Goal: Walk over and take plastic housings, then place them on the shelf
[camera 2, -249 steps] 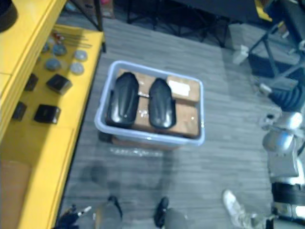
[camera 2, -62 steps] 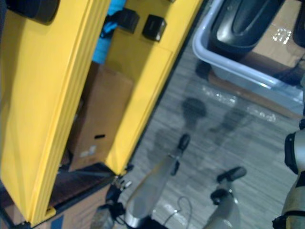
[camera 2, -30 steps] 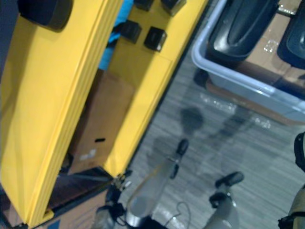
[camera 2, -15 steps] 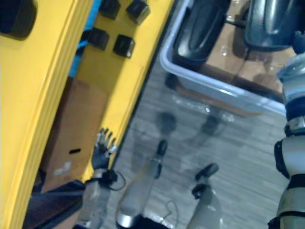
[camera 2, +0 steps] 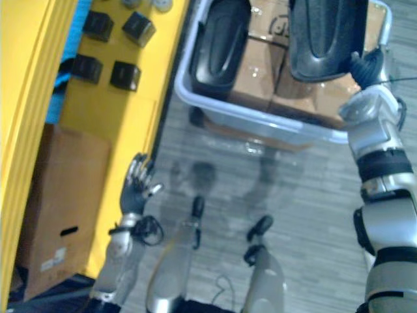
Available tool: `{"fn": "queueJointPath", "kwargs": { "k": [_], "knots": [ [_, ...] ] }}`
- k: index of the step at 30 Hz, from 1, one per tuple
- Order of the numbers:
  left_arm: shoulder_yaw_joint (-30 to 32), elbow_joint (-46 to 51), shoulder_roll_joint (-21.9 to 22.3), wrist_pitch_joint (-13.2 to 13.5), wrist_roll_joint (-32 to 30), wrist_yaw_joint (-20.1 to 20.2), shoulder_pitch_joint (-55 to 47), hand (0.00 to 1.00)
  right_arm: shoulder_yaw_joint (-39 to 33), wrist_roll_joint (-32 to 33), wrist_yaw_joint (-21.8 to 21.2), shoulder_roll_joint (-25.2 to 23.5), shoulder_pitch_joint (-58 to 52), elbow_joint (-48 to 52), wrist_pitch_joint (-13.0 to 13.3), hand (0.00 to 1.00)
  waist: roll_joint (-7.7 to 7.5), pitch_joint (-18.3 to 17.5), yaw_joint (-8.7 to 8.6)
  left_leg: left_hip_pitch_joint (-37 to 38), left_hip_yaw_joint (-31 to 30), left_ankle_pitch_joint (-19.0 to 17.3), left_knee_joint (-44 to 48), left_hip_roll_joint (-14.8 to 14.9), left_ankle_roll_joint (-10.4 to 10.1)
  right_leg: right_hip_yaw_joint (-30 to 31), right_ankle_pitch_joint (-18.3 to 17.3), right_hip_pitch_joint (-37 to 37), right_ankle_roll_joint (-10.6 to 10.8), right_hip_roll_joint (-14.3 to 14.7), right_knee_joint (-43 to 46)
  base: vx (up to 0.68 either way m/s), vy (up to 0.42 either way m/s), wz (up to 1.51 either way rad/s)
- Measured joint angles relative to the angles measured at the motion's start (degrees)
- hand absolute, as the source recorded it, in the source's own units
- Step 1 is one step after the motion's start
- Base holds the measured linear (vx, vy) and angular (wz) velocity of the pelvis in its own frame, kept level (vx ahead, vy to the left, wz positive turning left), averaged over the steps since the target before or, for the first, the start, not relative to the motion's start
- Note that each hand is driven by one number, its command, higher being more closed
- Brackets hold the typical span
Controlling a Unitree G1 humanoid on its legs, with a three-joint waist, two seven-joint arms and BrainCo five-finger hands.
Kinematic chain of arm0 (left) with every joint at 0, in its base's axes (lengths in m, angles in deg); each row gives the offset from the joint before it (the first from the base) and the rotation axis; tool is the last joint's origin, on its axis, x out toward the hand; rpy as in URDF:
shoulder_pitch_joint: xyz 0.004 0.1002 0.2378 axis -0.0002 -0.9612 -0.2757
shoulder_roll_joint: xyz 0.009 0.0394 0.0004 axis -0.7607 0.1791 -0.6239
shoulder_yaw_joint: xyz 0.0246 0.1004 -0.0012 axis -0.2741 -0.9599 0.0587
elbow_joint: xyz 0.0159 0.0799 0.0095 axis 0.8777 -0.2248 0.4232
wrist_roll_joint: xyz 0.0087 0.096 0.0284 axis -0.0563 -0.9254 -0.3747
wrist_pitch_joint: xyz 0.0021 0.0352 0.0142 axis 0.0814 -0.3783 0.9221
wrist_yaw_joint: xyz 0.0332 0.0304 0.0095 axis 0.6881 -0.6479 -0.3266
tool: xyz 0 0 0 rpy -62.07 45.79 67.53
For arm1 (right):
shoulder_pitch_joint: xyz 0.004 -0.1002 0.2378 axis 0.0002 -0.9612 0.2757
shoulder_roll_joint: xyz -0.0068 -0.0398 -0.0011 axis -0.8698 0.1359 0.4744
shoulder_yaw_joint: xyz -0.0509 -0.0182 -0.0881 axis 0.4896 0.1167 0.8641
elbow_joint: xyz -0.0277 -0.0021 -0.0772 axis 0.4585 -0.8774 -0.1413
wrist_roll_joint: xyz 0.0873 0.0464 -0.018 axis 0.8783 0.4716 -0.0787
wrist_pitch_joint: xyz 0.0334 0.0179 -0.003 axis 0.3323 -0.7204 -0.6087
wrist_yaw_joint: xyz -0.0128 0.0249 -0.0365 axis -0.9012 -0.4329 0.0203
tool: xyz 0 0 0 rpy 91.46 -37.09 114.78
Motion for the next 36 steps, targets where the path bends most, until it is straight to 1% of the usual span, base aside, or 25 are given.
{"fn": "queueJointPath", "kwargs": {
  "k": [2,3,5,6,8,9,10,11,12,13,14,15,16,18,19,22,23,24,28,29,31,33,34,36],
  "knots": [
    [-1.50,-4.75,-1.62,-2.41,-0.72,-0.53,7.98,0.00,0.00,-2.17,1.18,-1.76,0.05,0.04,2.76,1.00,-0.97,-0.24,-0.24,-0.83,1.03,0.17,-0.05,0.57,-0.26,0.84,0.48,-1.57,-0.57,0.55,-0.09,-0.03,-0.029,-0.22],
    [-1.79,-6.66,-1.99,-3.12,-0.71,-0.53,10.22,0.00,0.00,-2.23,1.34,-2.19,0.07,0.04,3.42,1.00,-1.13,-0.15,-0.53,-1.00,1.03,0.25,-0.07,0.63,-0.34,0.86,0.57,-1.75,-0.63,0.62,-0.11,-0.03,-0.022,-0.14],
    [-2.45,-15.09,-2.76,-5.78,0.48,-0.52,18.82,0.00,0.00,-2.27,1.48,-4.04,0.26,-0.02,4.85,1.00,-1.91,-0.14,-1.60,-1.38,1.33,0.35,-0.05,0.75,-0.44,1.32,0.89,-2.47,-0.74,0.78,-0.11,-0.02,-0.009,-0.08],
    [-2.57,-16.74,-3.01,-6.42,0.69,-0.64,20.72,0.00,0.00,-2.27,1.49,-4.43,0.44,-0.09,5.41,1.00,-2.13,-0.13,-2.03,-1.56,1.37,0.35,0.02,0.77,-0.45,1.42,0.95,-2.66,-0.74,0.80,-0.11,-0.01,0.000,-0.07],
    [-2.74,-23.28,-3.74,-8.05,1.03,-1.20,27.30,0.00,0.00,-2.27,1.85,-5.80,0.82,-0.63,7.09,1.00,-3.07,-0.09,-3.00,-1.91,1.64,0.38,0.14,0.84,-0.46,1.92,1.17,-3.16,-0.75,0.87,-0.11,0.00,0.002,-0.05],
    [-2.75,-24.84,-3.79,-8.49,1.20,-1.29,28.72,0.00,0.00,-2.28,2.10,-6.22,1.03,-0.78,7.32,1.00,-3.23,-0.04,-3.28,-1.91,1.67,0.38,0.19,0.86,-0.46,1.98,1.21,-3.17,-0.71,0.90,-0.11,0.00,0.002,-0.06],
    [-2.82,-27.31,-3.94,-9.53,1.55,-1.18,31.13,0.00,0.00,-2.28,2.35,-7.07,1.75,-1.17,7.88,1.00,-3.55,0.00,-3.85,-1.95,1.80,0.38,0.20,0.88,-0.46,2.12,1.27,-3.27,-0.65,0.92,-0.10,0.00,-0.002,-0.09],
    [-3.40,-29.87,-4.08,-10.31,3.29,-0.89,33.37,0.00,0.01,-2.27,2.46,-7.53,2.59,-1.43,8.38,1.00,-3.85,0.00,-3.94,-2.07,2.19,0.37,0.28,1.02,-0.46,2.46,1.39,-3.58,-0.65,1.08,-0.10,-0.01,-0.004,-0.10],
    [-3.96,-31.13,-4.17,-10.64,3.60,-0.81,34.47,0.00,0.00,-2.27,2.51,-7.67,3.02,-1.46,8.60,1.00,-3.90,0.02,-4.00,-2.21,2.22,0.37,0.34,1.08,-0.46,2.54,1.44,-3.69,-0.65,1.15,-0.10,-0.01,-0.015,-0.06],
    [-4.70,-33.22,-4.28,-11.16,4.35,-0.12,36.14,0.00,0.00,-2.28,2.79,-8.18,4.01,-1.80,9.42,1.00,-3.91,0.02,-4.49,-2.80,2.05,0.34,0.90,1.22,-0.49,2.43,1.51,-3.84,-0.73,1.43,-0.10,0.00,0.000,0.00],
    [-4.81,-34.41,-4.53,-11.87,5.78,0.12,37.16,0.00,0.00,-2.27,3.61,-9.48,5.26,-2.36,10.07,1.00,-4.27,0.16,-5.14,-3.06,1.97,0.26,1.30,1.40,-0.59,2.43,1.58,-3.92,-0.82,1.58,-0.10,0.00,0.000,0.00],
    [-4.83,-35.13,-4.67,-12.04,6.08,0.31,37.52,0.00,0.00,-2.28,3.79,-10.18,5.69,-2.57,10.48,1.00,-4.54,0.09,-5.35,-3.11,2.01,0.25,1.34,1.50,-0.60,2.51,1.63,-4.03,-0.88,1.59,-0.10,-0.03,-0.006,-0.05],
    [-4.84,-35.78,-4.75,-12.24,7.97,1.04,38.10,0.00,0.00,-2.28,3.85,-10.85,5.97,-2.58,11.13,1.00,-4.91,0.10,-5.44,-3.28,2.15,0.08,1.80,1.74,-0.80,2.66,1.67,-4.12,-0.94,1.77,-0.08,-0.03,-0.006,-0.07],
    [-4.86,-36.54,-4.84,-12.59,8.37,1.72,39.13,0.00,0.00,-2.57,4.53,-11.73,6.11,-2.60,12.43,1.00,-5.29,0.02,-5.51,-3.99,2.31,-0.27,2.87,2.14,-0.85,2.97,1.68,-4.69,-0.97,2.24,0.34,-0.05,-0.014,-0.09],
    [-4.87,-37.42,-4.93,-12.64,9.89,2.12,39.92,0.00,0.00,-2.67,4.83,-12.22,6.26,-2.62,12.75,1.00,-5.36,0.06,-5.58,-4.35,2.30,-0.29,3.25,2.16,-0.86,3.02,1.71,-4.91,-1.01,2.45,0.51,-0.06,-0.009,-0.06],
    [-4.91,-39.08,-5.39,-12.87,10.79,2.49,41.15,0.00,0.02,-4.10,4.86,-14.09,6.29,-2.69,12.91,1.00,-5.37,0.06,-6.13,-4.69,2.25,-0.42,4.07,2.20,-0.83,3.12,1.81,-5.03,-1.16,2.52,0.94,-0.07,0.004,-0.02],
    [-4.90,-39.58,-5.70,-12.88,12.81,3.21,41.41,0.00,0.03,-4.58,4.86,-14.88,6.29,-2.69,13.03,1.00,-5.37,0.06,-6.47,-4.69,2.27,-0.43,4.21,2.18,-0.81,3.24,1.80,-5.05,-1.17,2.49,1.09,-0.06,0.006,-0.03],
    [-4.92,-39.97,-5.87,-12.90,15.93,5.14,41.80,0.00,0.06,-4.94,4.86,-15.24,6.29,-2.76,13.21,1.00,-5.37,0.06,-6.53,-4.72,2.40,-0.41,4.28,2.17,-0.80,3.45,1.88,-5.18,-1.27,2.48,1.12,-0.06,0.008,-0.05],
    [-5.46,-41.95,-5.82,-12.85,23.77,8.40,43.54,0.00,0.06,-5.83,4.86,-16.77,6.31,-2.97,13.27,1.00,-5.42,0.03,-6.80,-4.81,2.81,-0.37,4.28,2.16,-0.79,3.79,1.96,-5.70,-1.38,2.44,1.18,-0.04,0.002,-0.07],
    [-5.92,-42.05,-5.80,-12.72,25.87,9.17,43.80,0.00,0.07,-6.07,4.86,-17.09,6.31,-3.07,13.28,1.00,-5.42,0.03,-6.92,-4.80,2.82,-0.32,4.27,2.18,-0.81,3.78,2.04,-5.69,-1.49,2.47,1.18,0.00,0.000,0.00],
    [-6.79,-42.52,-5.52,-12.01,27.91,9.57,44.62,0.00,0.07,-6.48,4.85,-17.17,6.38,-3.38,13.28,1.00,-5.42,0.03,-7.02,-4.73,2.80,-0.11,4.17,2.19,-0.85,3.78,2.26,-5.69,-1.76,2.48,1.29,0.00,0.000,0.00],
    [-6.76,-42.76,-5.39,-11.40,28.51,9.72,45.22,0.00,0.12,-6.66,4.81,-17.34,6.42,-3.50,13.36,1.00,-5.42,0.03,-7.15,-4.55,2.81,-0.09,4.08,2.19,-0.85,3.83,2.27,-5.68,-1.78,2.46,1.49,0.00,0.000,0.00],
    [-6.74,-43.19,-5.27,-10.27,29.94,9.74,45.59,0.00,0.18,-7.43,4.74,-17.80,6.66,-4.24,13.68,1.00,-5.42,0.03,-7.18,-4.20,2.88,-0.08,3.90,2.16,-0.85,4.00,2.27,-5.58,-1.78,2.43,1.56,0.02,-0.002,-0.04],
    [-6.74,-44.05,-5.17,-9.58,30.48,9.73,46.09,0.00,0.23,-8.02,4.62,-18.45,6.83,-5.20,14.42,1.00,-5.42,0.03,-7.19,-3.78,2.98,-0.07,3.71,2.10,-0.83,4.25,2.26,-5.47,-1.79,2.37,1.64,0.01,0.000,-0.04]
  ]
}}
